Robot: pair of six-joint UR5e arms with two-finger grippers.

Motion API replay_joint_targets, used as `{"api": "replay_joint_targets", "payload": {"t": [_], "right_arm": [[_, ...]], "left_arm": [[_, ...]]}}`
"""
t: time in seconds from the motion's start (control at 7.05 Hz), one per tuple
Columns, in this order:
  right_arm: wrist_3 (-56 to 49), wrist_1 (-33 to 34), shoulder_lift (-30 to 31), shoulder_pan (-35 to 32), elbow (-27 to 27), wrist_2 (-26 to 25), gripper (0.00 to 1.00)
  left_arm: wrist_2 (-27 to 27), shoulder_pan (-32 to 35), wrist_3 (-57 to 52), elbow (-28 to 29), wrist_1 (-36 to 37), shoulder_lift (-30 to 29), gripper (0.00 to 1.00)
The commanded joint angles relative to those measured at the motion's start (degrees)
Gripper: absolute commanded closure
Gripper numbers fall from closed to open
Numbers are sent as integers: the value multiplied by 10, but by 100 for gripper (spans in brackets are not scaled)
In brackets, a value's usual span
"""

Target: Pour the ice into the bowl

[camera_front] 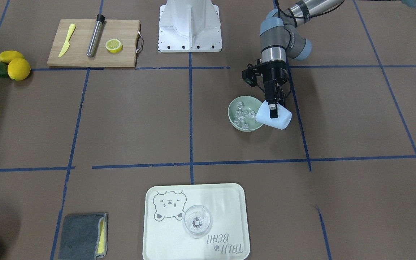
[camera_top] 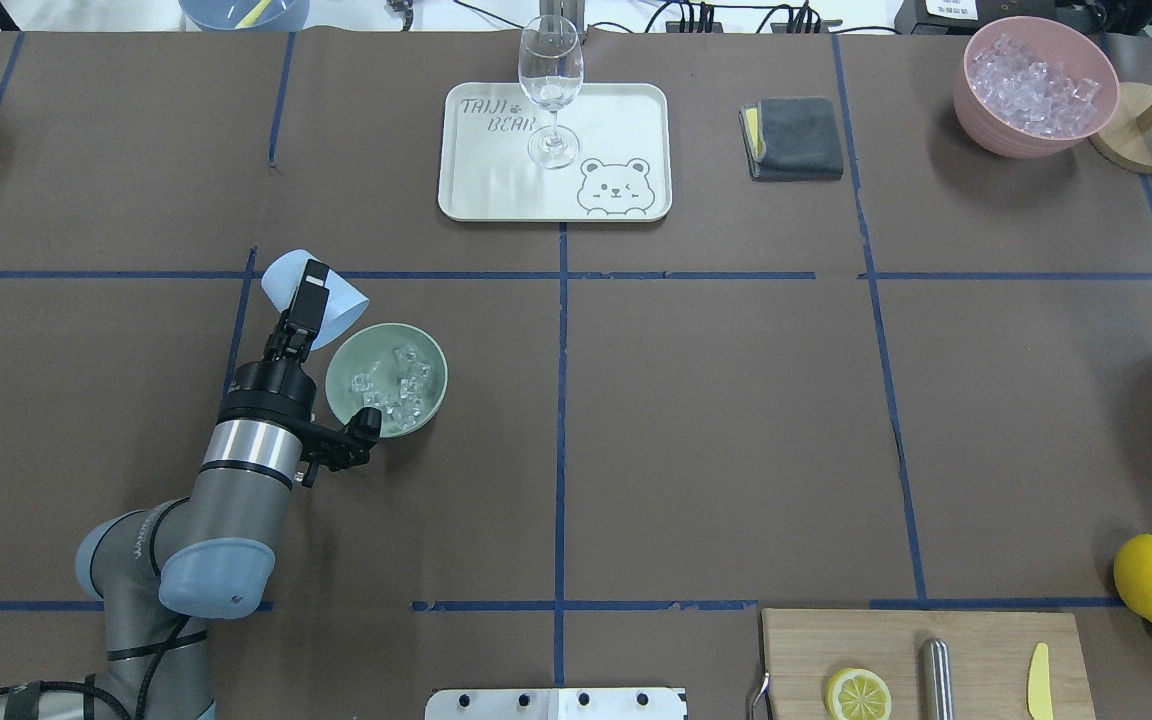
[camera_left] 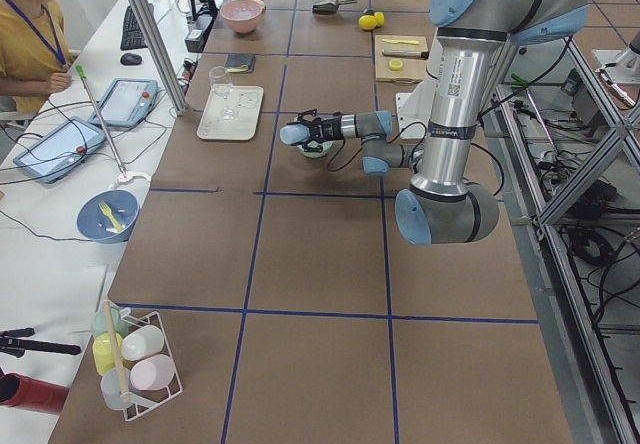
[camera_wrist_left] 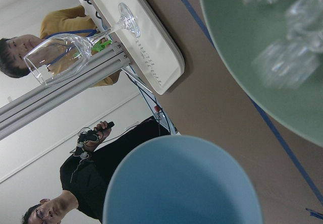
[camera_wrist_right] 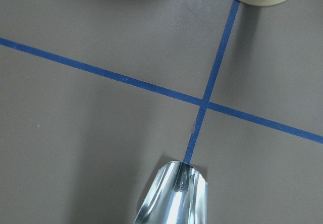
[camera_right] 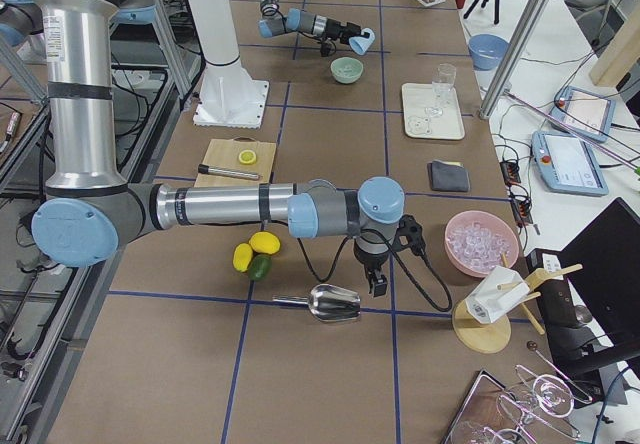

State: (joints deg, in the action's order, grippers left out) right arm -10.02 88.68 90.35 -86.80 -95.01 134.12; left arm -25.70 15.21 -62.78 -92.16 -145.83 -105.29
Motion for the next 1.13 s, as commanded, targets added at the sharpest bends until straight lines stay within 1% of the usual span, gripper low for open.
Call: {"api": "replay_joint_targets", "payload": {"t": [0.0,0.28,0.43,0.57,0.71,0.85,0.99], "right_arm": [[0,0,-1,0,0,0,0],[0,0,-1,-1,0,0,0],[0,0,-1,-3,-1,0,0],[1,1,1,-3,-7,0,0],[1,0,5,-3,-10,0,0],[0,0,5,-3,-11,0,0],[1,0,9,-3,-16,0,0]], "left_arm": [[2,-1,0,0,-2,0,100],[1,0,0,-5,-5,0,100],[1,1,-1,-32,-16,1,100],[0,0,4,-66,-44,2,100],[-6,2,8,-69,-91,5,100],[-6,4,51,-69,-125,9,100],[-20,4,176,-69,-133,11,100]]}}
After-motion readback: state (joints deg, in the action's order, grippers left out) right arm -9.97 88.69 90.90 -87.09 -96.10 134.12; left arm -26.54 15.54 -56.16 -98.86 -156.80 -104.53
